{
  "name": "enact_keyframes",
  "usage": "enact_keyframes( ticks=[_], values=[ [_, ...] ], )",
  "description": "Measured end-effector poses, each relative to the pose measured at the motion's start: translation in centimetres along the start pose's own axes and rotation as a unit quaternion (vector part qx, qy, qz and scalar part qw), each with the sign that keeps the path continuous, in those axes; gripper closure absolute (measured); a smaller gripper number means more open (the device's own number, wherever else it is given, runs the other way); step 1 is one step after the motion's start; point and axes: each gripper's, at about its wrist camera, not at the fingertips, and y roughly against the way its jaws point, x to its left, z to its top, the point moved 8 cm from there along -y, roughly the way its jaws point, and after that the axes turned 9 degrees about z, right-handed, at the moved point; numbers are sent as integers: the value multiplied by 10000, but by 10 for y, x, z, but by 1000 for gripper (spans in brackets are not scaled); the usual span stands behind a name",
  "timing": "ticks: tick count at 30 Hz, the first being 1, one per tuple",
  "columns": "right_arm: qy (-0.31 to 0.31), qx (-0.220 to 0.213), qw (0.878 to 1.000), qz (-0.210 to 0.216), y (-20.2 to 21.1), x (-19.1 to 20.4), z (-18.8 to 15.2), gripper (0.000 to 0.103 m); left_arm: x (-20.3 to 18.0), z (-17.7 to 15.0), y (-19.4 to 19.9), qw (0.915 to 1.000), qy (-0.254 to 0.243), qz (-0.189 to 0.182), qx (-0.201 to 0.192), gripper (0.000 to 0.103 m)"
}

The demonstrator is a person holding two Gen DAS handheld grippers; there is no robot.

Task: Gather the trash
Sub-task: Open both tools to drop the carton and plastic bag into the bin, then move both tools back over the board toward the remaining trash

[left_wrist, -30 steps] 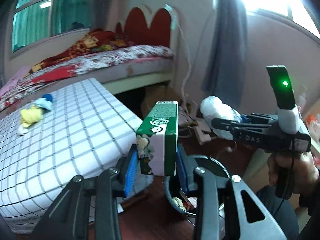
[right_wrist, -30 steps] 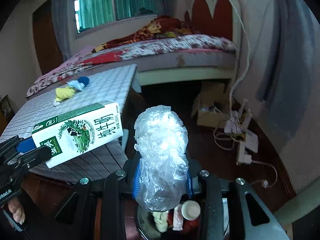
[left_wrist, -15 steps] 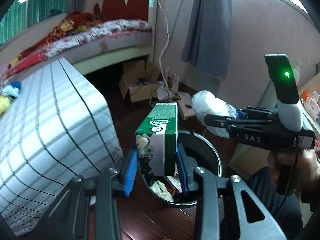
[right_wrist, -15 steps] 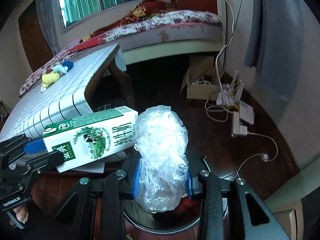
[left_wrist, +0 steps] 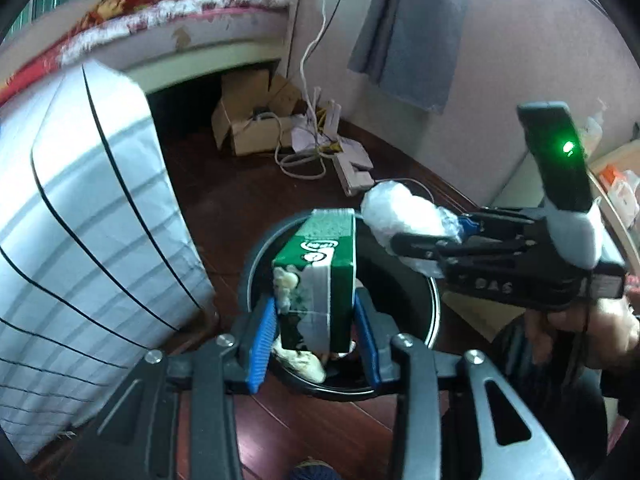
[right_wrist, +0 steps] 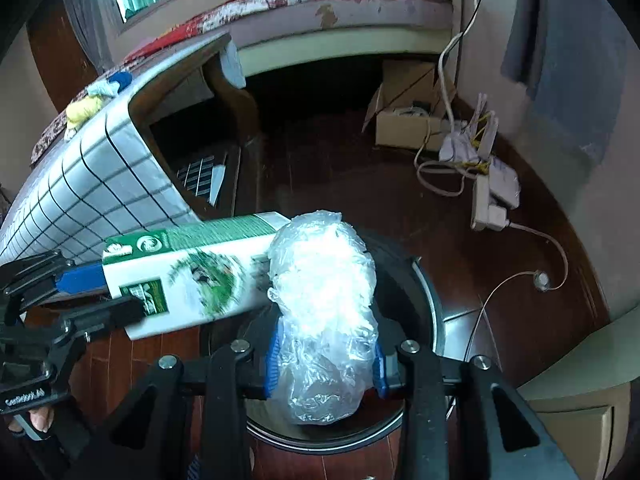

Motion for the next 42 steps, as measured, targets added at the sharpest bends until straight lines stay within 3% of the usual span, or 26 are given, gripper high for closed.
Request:
enact_keyframes(
  ticks=[1, 2, 3, 6, 10, 28, 34, 42],
  values=[
    [-52, 56, 9997, -220, -5, -7, -3, 18, 6, -3, -3, 9998, 103, 173, 27, 32],
    [-122, 73, 9994, -310, -7, -14, -6, 1, 14, -6, -6, 9991, 247, 344, 39, 9],
    [-165, 84, 9991, -370, -9, -18, -9, 1, 21, -8, -7, 9984, 373, 420, 27, 4],
    [-238, 100, 9982, -544, -9, -26, -16, 1, 41, -19, -9, 9946, 686, 779, 64, 3],
    [-241, -76, 9978, -610, -5, -23, -13, 1, 50, -27, -10, 9916, 698, 1089, 51, 1],
    [37, -390, 9976, -575, 14, 5, 0, 1, 57, -18, 16, 9894, 766, 1204, -282, 1],
    [155, -687, 9960, -551, 34, 20, 21, 1, 72, -9, 40, 9844, 944, 1397, -507, 1],
    [424, -1290, 9901, -362, 66, 65, 73, 1, 108, 5, 83, 9748, 1377, 1558, -810, 1]
  ],
)
